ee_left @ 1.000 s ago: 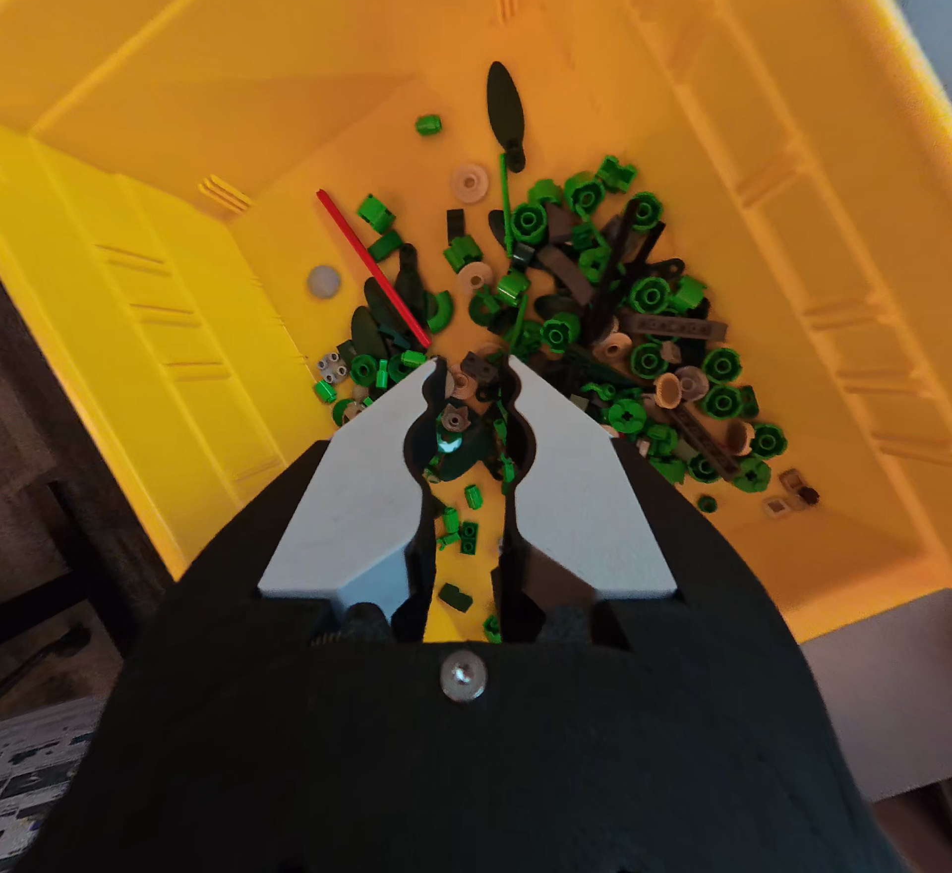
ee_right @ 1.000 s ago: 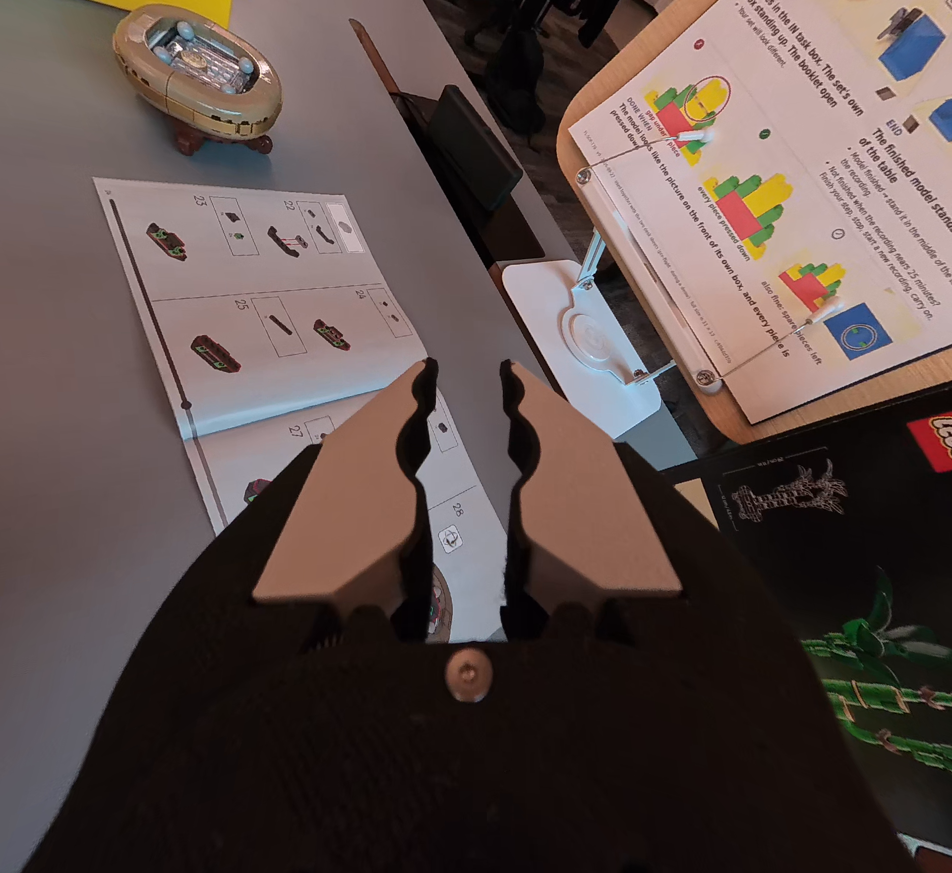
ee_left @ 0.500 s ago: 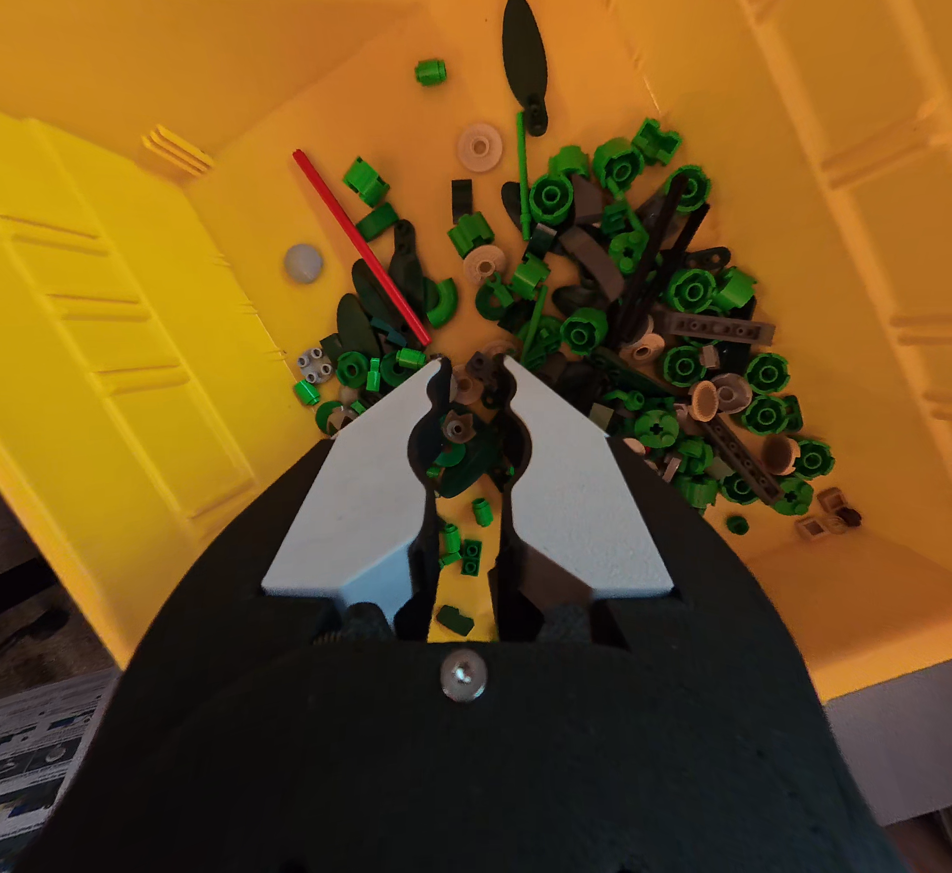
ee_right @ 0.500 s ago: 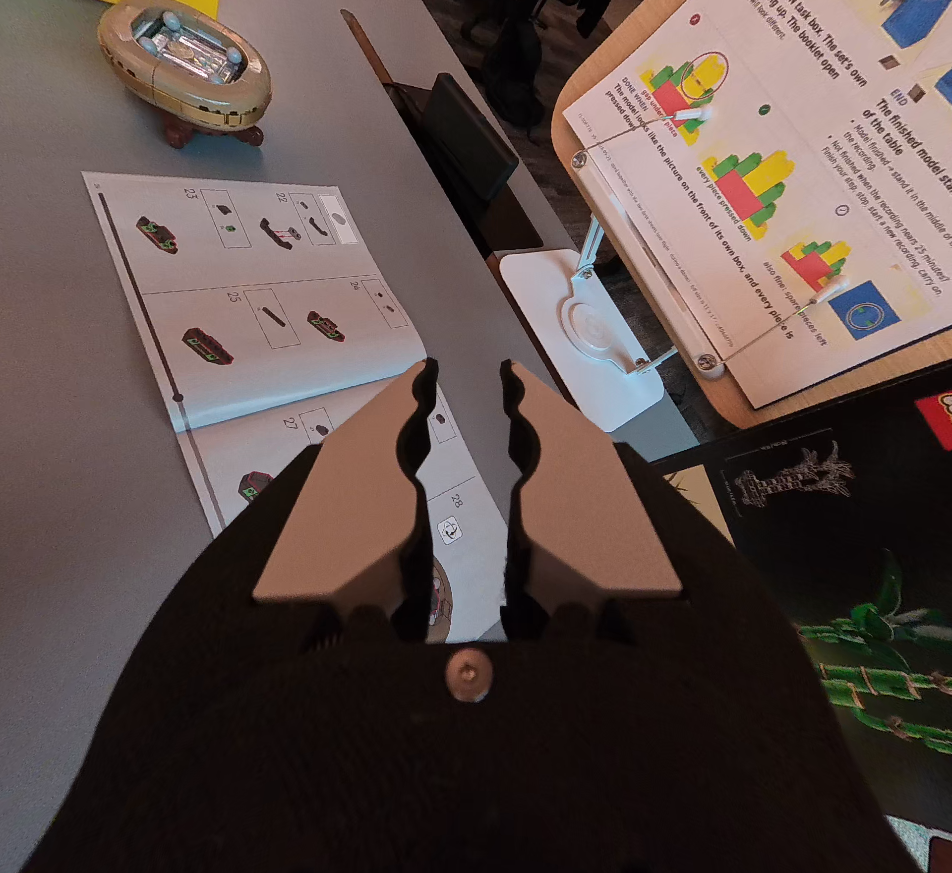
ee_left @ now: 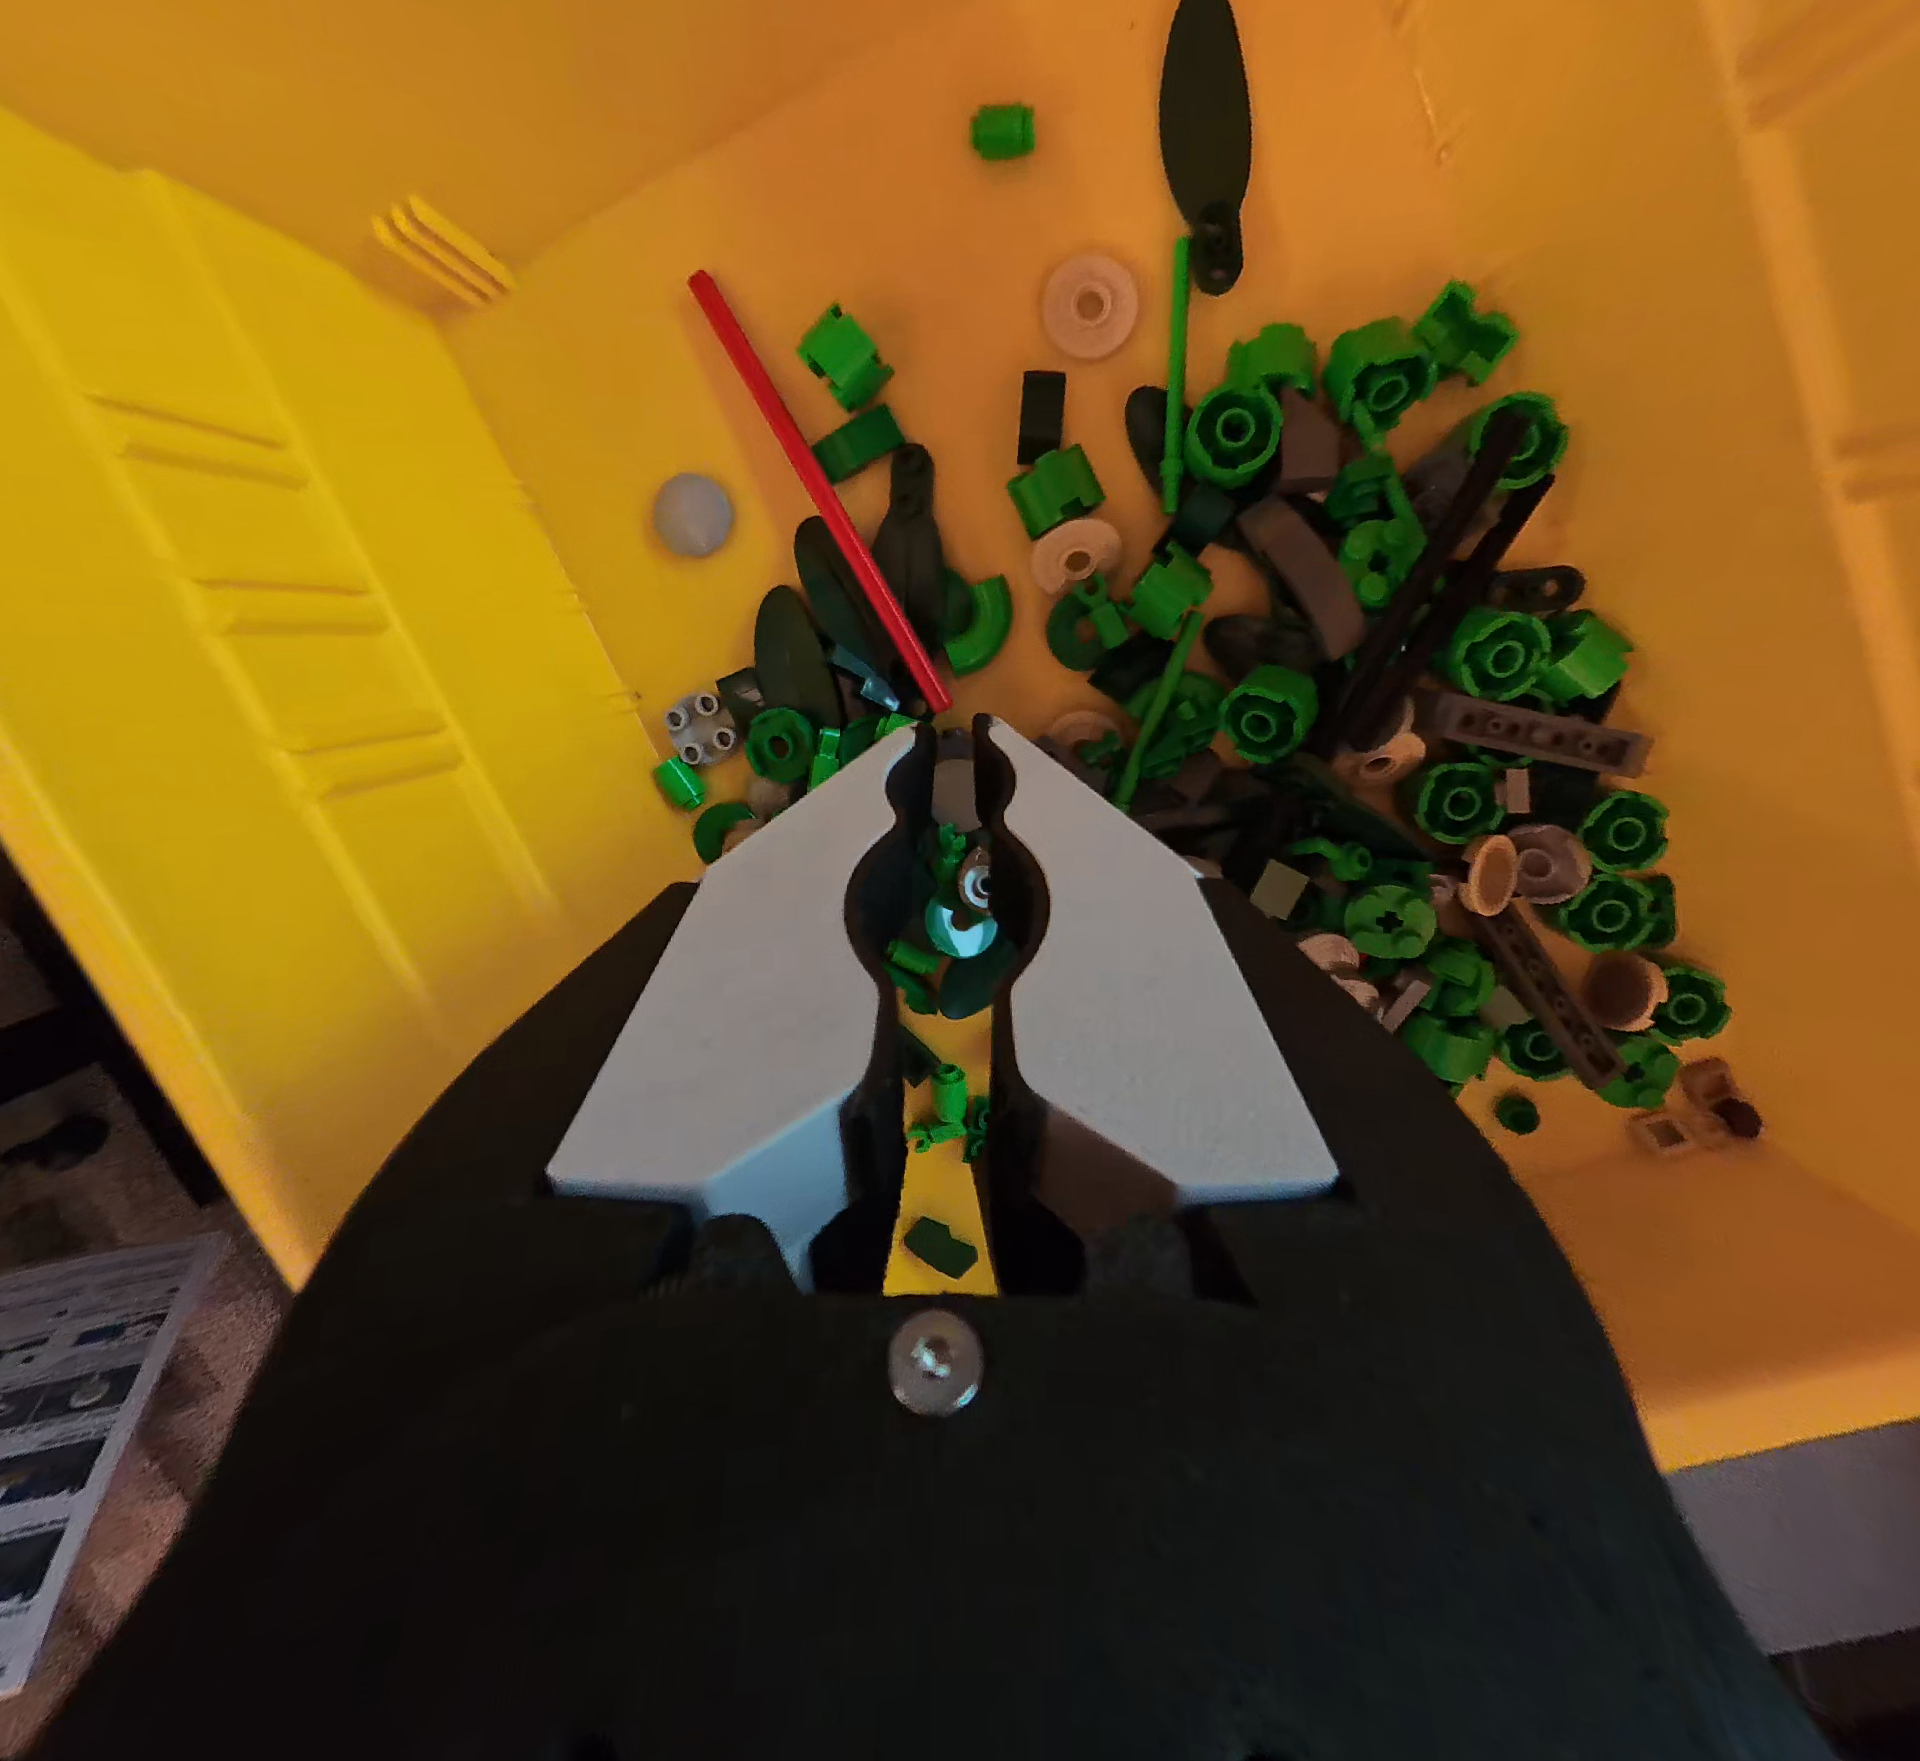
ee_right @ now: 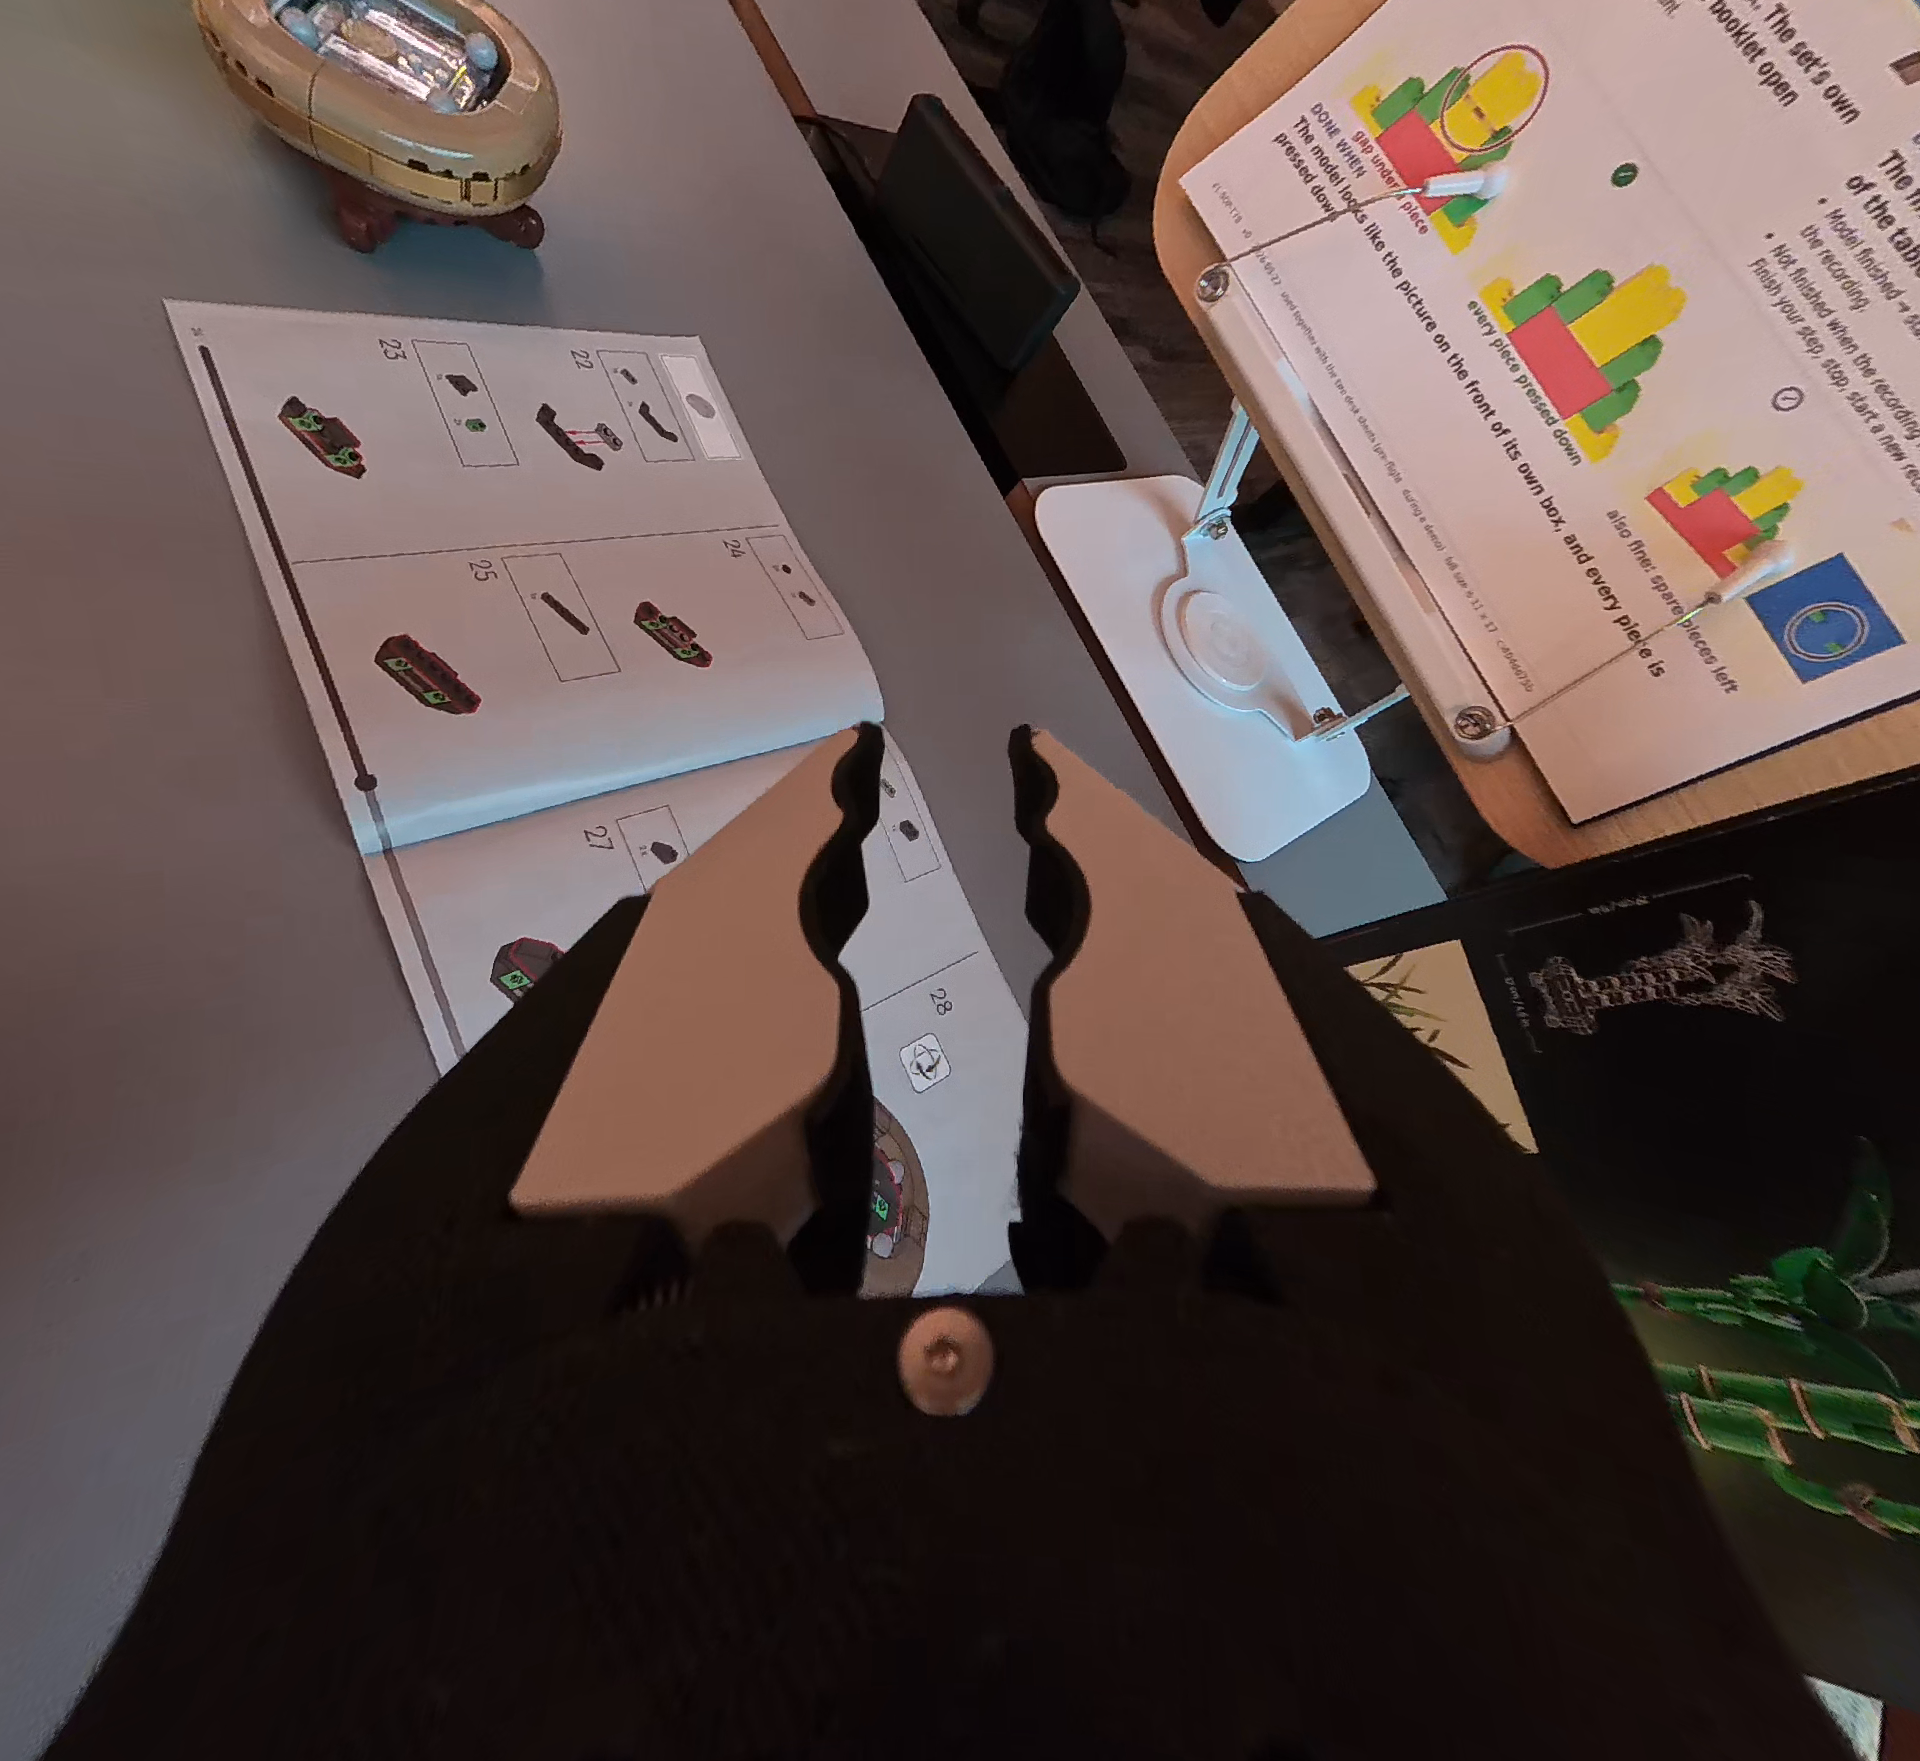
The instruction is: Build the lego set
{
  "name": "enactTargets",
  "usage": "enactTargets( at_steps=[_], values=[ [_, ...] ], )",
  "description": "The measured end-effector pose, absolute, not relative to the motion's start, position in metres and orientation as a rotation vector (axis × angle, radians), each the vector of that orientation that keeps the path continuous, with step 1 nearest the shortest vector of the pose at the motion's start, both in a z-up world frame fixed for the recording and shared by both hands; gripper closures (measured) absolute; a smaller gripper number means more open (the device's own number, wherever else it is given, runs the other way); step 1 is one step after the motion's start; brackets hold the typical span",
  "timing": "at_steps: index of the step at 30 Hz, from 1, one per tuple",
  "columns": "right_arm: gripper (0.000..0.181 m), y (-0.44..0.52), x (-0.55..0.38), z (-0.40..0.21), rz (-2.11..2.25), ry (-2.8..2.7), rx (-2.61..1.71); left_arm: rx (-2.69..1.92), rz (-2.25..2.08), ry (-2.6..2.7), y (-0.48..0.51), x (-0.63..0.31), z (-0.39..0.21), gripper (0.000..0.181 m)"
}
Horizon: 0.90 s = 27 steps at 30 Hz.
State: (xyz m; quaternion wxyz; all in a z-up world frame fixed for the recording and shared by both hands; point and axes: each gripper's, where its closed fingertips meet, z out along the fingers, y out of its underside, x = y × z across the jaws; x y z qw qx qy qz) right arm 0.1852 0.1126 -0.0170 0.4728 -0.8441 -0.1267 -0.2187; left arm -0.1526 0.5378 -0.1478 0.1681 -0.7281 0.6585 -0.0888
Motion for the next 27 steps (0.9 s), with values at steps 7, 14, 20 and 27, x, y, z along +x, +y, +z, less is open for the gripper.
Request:
enactTargets(
  at_steps=[7, 14, 20, 27],
  values=[
    [0.157, 0.112, 0.187, -0.02, -0.532, -0.307, -2.077, -2.153, -0.328, 1.865, 0.531, -0.148, -0.156, 0.175],
    [0.157, 0.112, 0.188, -0.022, -0.53, -0.305, -2.087, -2.228, -0.314, 1.773, 0.546, -0.153, -0.158, 0.172],
    [0.157, 0.112, 0.188, -0.025, -0.53, -0.308, -2.096, -2.257, -0.32, 1.733, 0.548, -0.154, -0.157, 0.17],
    [0.157, 0.112, 0.186, -0.027, -0.526, -0.312, -2.099, -2.141, -0.49, 1.633, 0.533, -0.147, -0.125, 0.171]
  ],
)
